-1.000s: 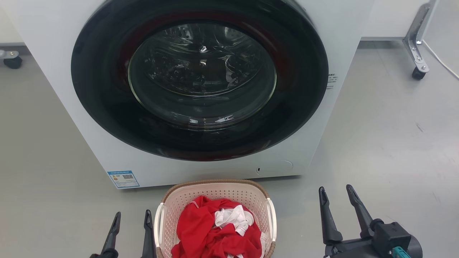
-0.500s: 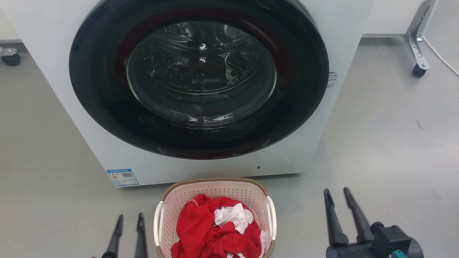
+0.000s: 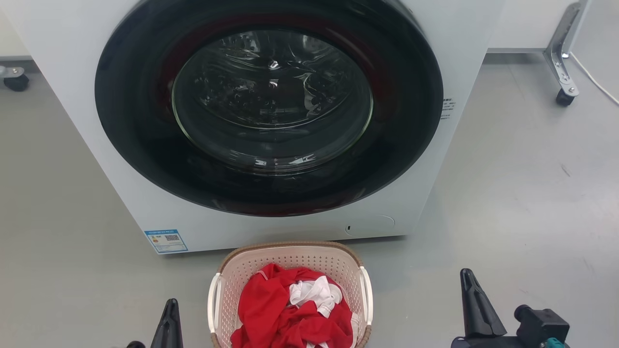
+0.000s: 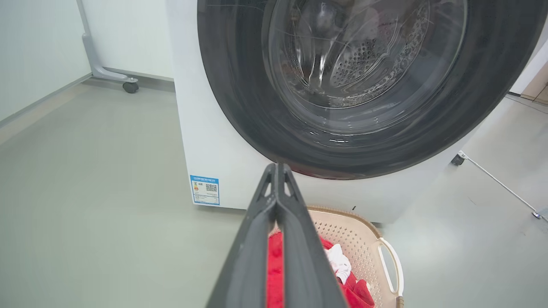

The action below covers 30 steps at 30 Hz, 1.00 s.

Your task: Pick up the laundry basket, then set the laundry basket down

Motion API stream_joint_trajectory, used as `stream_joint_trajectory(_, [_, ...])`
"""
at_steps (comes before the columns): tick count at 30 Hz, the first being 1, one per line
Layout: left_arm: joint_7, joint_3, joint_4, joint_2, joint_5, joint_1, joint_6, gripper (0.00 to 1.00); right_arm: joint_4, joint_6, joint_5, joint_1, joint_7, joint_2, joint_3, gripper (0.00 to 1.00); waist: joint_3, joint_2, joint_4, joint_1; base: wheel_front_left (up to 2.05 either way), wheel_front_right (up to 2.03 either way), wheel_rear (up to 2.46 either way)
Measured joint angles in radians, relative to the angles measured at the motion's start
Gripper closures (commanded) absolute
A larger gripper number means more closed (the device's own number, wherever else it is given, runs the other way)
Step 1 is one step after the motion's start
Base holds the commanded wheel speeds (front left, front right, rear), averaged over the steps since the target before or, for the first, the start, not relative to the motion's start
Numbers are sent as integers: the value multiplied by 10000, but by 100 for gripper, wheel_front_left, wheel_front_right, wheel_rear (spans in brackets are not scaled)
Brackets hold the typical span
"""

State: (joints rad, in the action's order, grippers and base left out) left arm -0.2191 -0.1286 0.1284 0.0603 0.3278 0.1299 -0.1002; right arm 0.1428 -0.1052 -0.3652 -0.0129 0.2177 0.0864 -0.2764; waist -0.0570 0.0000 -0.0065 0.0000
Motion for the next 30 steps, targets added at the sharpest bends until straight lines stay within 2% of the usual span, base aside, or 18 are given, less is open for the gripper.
stream_joint_trajectory(30, [1220, 777, 570, -36, 4339, -598, 746, 100, 535, 719, -4192, 244, -1210, -136, 1392, 100, 186, 0, 23, 0, 0, 0, 0])
